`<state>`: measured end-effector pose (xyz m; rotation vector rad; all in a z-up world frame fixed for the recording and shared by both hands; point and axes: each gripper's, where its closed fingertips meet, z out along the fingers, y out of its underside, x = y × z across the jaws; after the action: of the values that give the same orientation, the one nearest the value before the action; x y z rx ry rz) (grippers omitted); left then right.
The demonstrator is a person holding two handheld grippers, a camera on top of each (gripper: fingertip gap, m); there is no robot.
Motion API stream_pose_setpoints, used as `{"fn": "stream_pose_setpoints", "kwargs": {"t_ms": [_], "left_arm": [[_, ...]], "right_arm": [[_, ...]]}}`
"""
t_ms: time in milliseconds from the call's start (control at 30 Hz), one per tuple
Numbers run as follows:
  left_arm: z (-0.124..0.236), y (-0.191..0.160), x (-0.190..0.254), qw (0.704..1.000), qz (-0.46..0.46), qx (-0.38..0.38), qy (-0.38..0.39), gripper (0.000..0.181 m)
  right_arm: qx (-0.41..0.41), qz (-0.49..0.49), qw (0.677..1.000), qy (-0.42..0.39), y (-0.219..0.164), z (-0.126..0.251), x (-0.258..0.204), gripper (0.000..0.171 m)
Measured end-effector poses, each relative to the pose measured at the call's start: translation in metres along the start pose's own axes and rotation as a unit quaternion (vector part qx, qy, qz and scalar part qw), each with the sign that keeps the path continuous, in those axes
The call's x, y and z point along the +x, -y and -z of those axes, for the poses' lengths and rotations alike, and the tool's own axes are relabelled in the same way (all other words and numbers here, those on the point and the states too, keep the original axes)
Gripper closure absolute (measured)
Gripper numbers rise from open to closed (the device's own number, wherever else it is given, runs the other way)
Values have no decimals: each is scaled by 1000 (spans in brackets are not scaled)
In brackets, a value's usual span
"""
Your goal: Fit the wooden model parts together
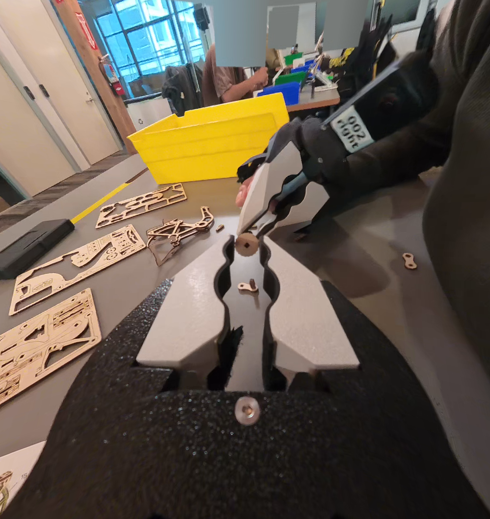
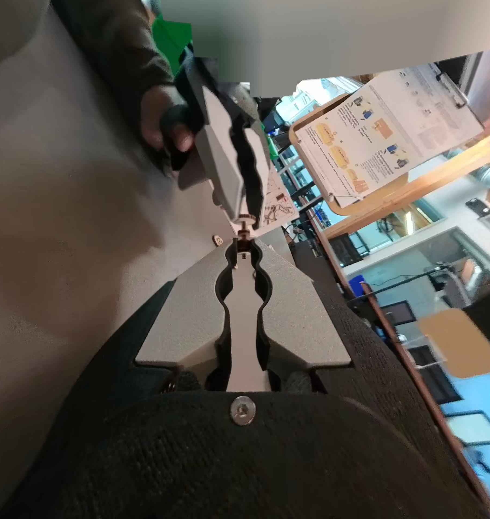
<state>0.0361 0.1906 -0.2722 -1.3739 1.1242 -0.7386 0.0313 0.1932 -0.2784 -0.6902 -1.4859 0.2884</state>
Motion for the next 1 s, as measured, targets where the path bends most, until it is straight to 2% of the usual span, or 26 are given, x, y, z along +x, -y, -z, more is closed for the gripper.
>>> {"fn": "stream_pose_setpoints", "kwargs": {"t_ms": [133,233,400,533,667,800,933,1000], "left_arm": [[0,-6,-1,1000,8,-20,-5,166],[1,-7,0,999,18,-24,-16,167],[6,-5,-1,999,-41,-4,-23,167],[10,1,7,994,-94,32,-44,167],[11,4,15,987,-143,49,-51,167],[10,5,25,980,-179,55,-60,167],[9,4,32,977,-194,54,-69,167],[9,4,33,977,-192,54,-73,167]], "right_arm": [[-21,57,998,-9,-3,-2,-3,165],[-15,44,999,-10,-1,-1,-2,164],[41,-152,987,22,8,7,9,143],[80,-323,937,103,16,15,14,147],[72,-429,882,180,18,17,6,146],[46,-457,858,229,23,12,-10,143],[39,-448,860,239,27,11,-17,161],[37,-444,861,245,28,11,-19,164]]}}
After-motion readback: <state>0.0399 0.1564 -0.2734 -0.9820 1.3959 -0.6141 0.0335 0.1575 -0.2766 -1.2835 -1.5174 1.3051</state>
